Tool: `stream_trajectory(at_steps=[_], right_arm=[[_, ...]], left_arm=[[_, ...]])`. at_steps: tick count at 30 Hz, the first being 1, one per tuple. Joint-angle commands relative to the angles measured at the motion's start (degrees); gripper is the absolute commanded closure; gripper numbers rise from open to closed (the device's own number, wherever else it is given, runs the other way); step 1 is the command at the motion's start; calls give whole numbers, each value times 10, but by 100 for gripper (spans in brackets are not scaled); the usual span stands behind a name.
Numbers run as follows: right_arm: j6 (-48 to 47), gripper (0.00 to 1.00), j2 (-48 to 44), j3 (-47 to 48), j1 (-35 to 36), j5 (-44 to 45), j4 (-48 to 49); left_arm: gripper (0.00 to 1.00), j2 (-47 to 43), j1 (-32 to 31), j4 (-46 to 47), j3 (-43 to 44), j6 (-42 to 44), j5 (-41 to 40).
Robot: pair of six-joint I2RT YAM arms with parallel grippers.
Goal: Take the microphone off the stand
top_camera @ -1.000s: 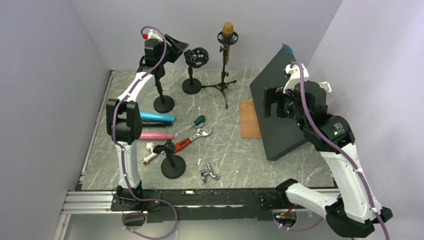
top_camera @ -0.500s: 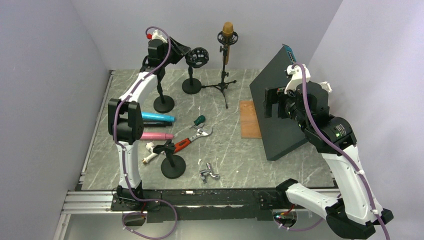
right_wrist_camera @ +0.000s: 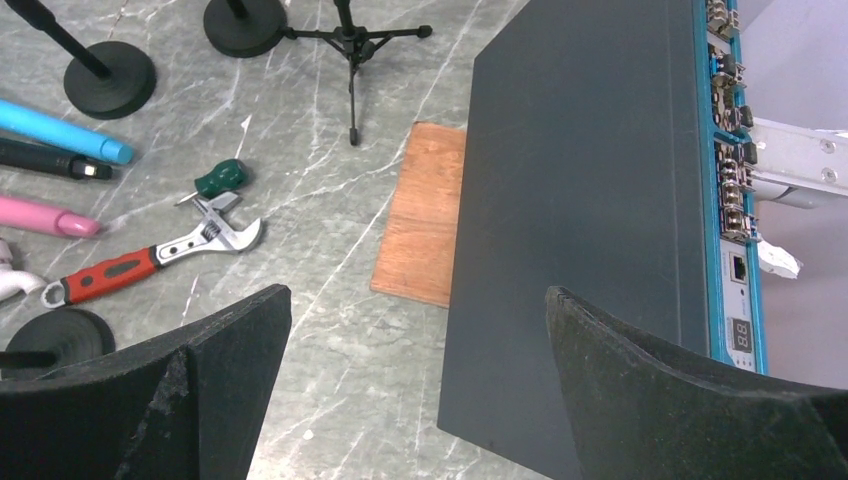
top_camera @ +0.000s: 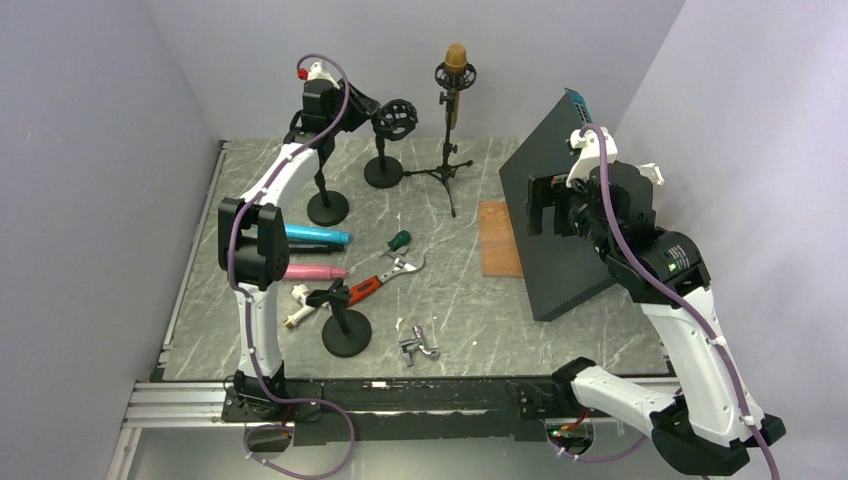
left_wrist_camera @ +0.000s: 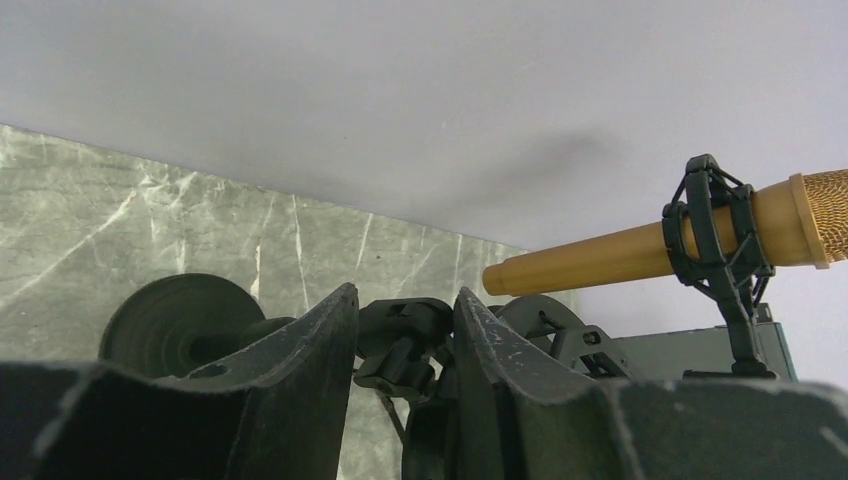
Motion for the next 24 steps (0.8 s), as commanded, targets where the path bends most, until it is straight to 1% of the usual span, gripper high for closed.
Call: stream_trajectory(at_steps=[1, 5, 8, 14, 18, 24], right_arm=[[-12, 0, 4, 2, 1, 3, 11], [-16, 0, 12, 6, 1, -1, 12], [-22, 0, 17, 12, 1, -1, 9], [-22, 0, 14, 12, 1, 6, 6], [-24, 0, 15, 13, 1, 8, 5], [-25, 0, 16, 15, 1, 4, 7]], left_arm=[[57, 17, 1, -138, -27, 65, -46], [55, 35, 1, -144, -16, 76, -40], [55, 52, 1, -167, -2, 81, -38], [54, 51, 1, -159, -27, 90, -44], [54, 67, 0, -175, -11, 100, -39], [52, 81, 0, -174, 9, 102, -29]])
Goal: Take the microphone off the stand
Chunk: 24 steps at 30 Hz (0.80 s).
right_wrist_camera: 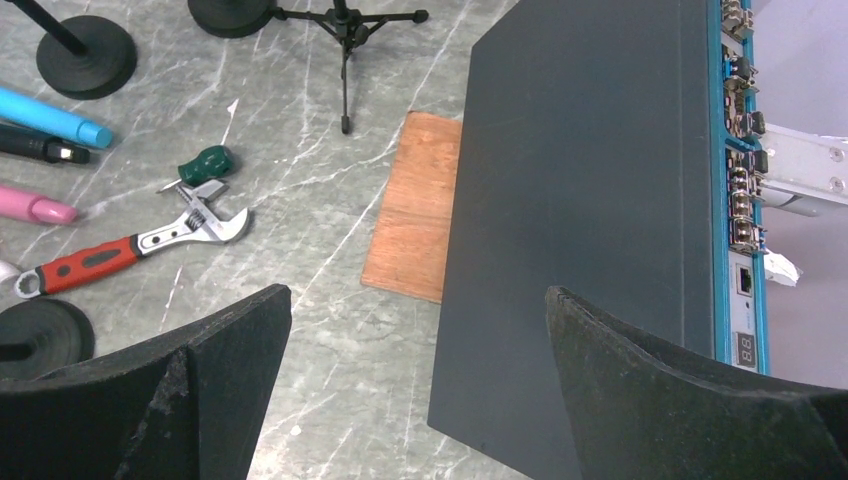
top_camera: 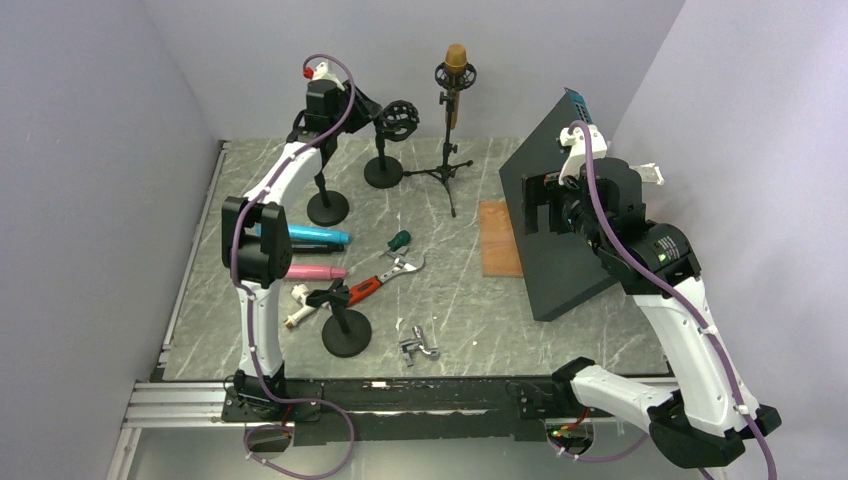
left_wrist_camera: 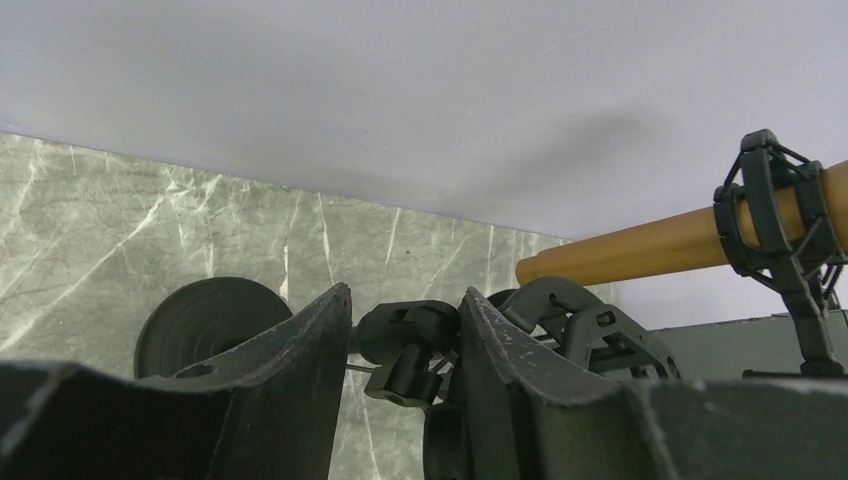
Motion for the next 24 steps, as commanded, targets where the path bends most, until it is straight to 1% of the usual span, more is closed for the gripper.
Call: stream_trajectory(at_steps=[1, 8, 12, 16, 19, 21, 24], right_arm=[[-11, 0, -6, 15, 1, 3, 8], [-8, 0, -13, 14, 1, 3, 9], [-5, 0, -17, 9, 1, 0, 11], [-4, 0, -17, 9, 1, -6, 14], [-1, 0, -19, 6, 1, -11, 19], [4, 0, -23, 2, 1, -15, 24], [12, 0, -31, -7, 1, -22, 33]], left_arm=[[52, 66, 4, -159, -6, 47, -21], [52, 50, 5, -148, -62, 46, -26], [51, 57, 7, -162, -44, 59, -19], [48, 58, 9, -168, -22, 54, -8], [40, 48, 10, -171, 2, 46, -1], [28, 44, 10, -193, 39, 35, -3], [16, 33, 14, -205, 79, 10, 10]])
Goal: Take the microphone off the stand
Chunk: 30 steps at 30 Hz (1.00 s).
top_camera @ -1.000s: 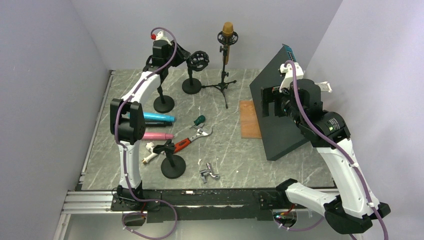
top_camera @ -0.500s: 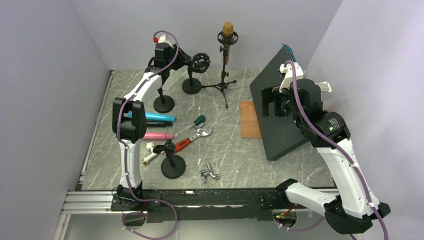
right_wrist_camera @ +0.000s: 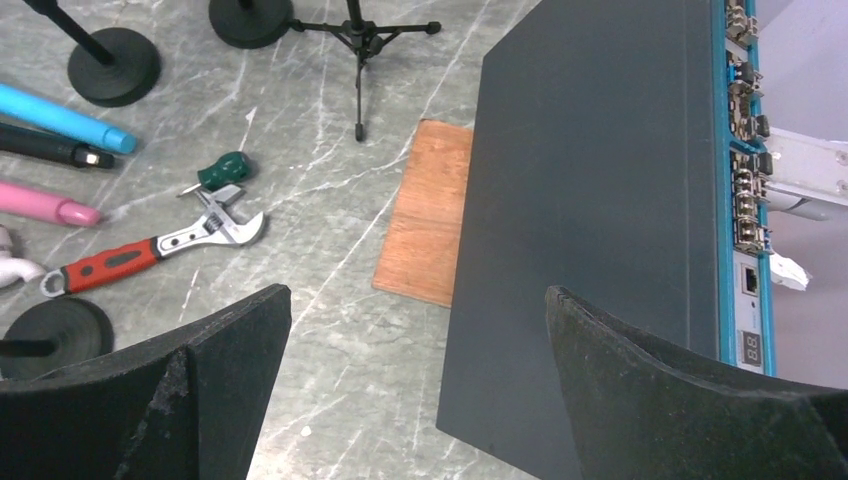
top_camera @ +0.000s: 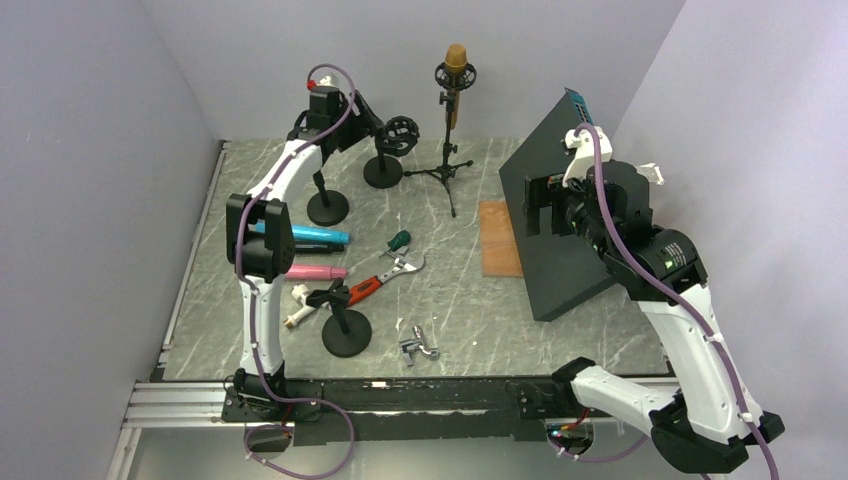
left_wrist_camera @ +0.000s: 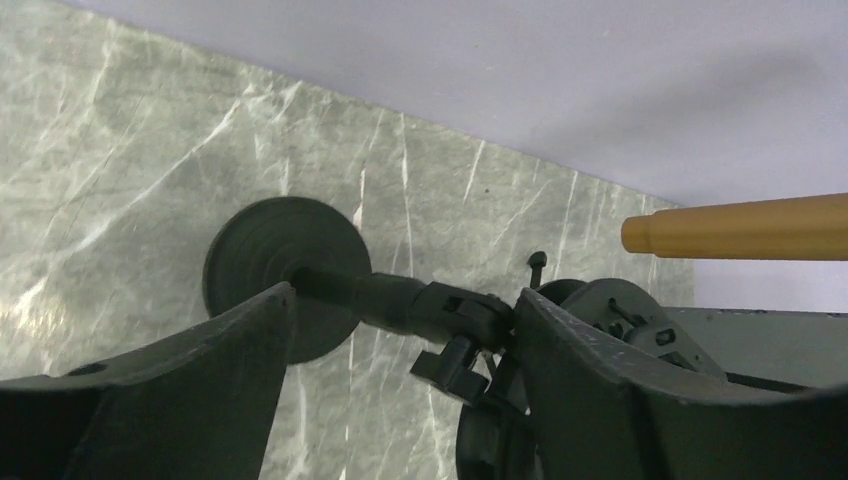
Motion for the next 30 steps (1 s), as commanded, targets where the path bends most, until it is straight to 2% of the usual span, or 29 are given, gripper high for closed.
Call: stream_trajectory(at_steps=[1, 4, 11, 16, 21, 25, 30], right_arm=[[13, 0, -21, -10, 1, -15, 35], [22, 0, -26, -20, 1, -26, 40], [47, 0, -42, -47, 1, -61, 50], [59, 0, -68, -99, 0, -103, 87], [49, 0, -66, -116, 2, -120, 134], [51, 0, -66, -155, 1, -114, 208], [72, 0, -12, -168, 1, -111, 274]], left_arm=[[11, -4, 9, -95, 53, -12, 15], [1, -27, 13, -84, 68, -29, 44], [1, -112, 16, -106, 81, -44, 89], [1, -240, 11, -117, -29, -55, 121], [1, -396, 3, -167, -153, -15, 172], [1, -524, 0, -195, -242, 10, 216], [1, -625, -1, -214, -311, 31, 232]])
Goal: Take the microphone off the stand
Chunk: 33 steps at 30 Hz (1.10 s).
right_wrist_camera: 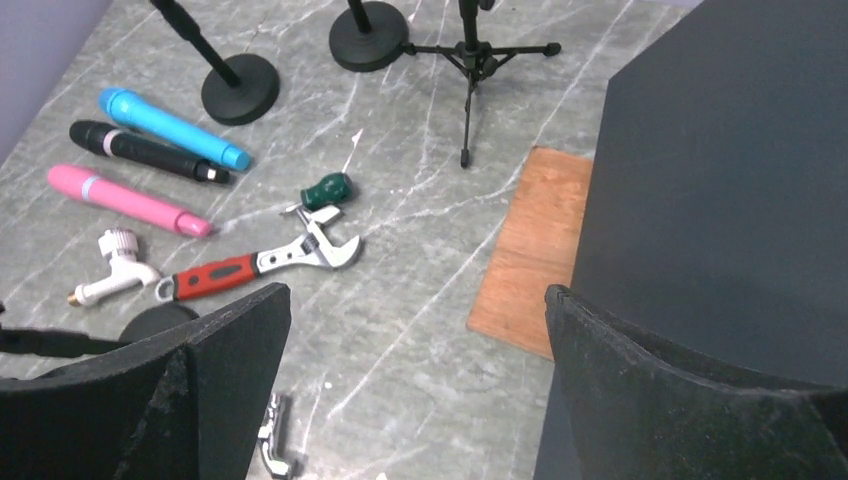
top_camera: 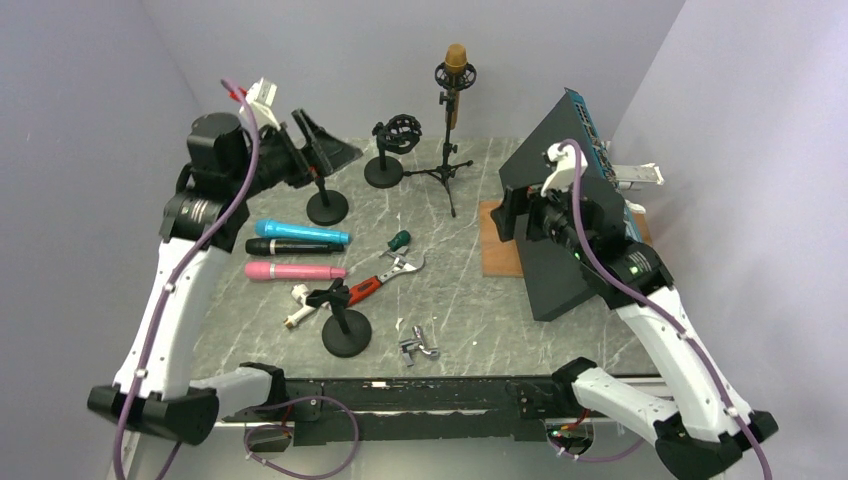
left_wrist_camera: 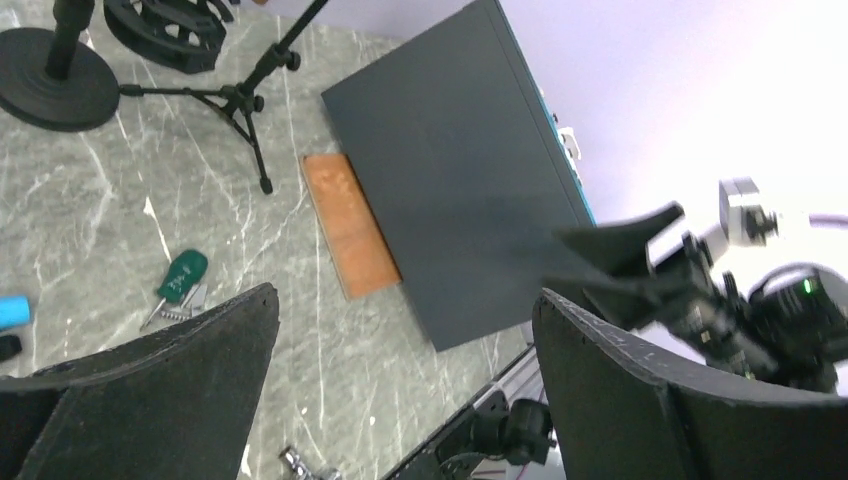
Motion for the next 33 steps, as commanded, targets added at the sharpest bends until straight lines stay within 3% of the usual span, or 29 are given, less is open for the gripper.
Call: stream_trajectory(at_steps=[1, 5, 9, 16, 23, 33], right_arm=[[21, 0, 55, 8, 0, -7, 105], [12, 0, 111, 15, 1, -26, 167], [13, 0, 191, 32, 1, 24, 216], [-2, 0, 288, -28, 1, 76, 429], [-22, 6, 435, 21, -19, 87, 543], [-95, 17, 611, 164, -32, 90, 610]], left_arm=[[0, -50, 0, -35, -51, 32, 27], [1, -89, 0, -36, -94, 30, 30], [1, -109, 0, -60, -102, 44, 37], [1, -146, 0, -163, -92, 123, 12], [1, -177, 0, -187, -126, 149, -6], [1, -192, -1, -238, -102, 228, -92]])
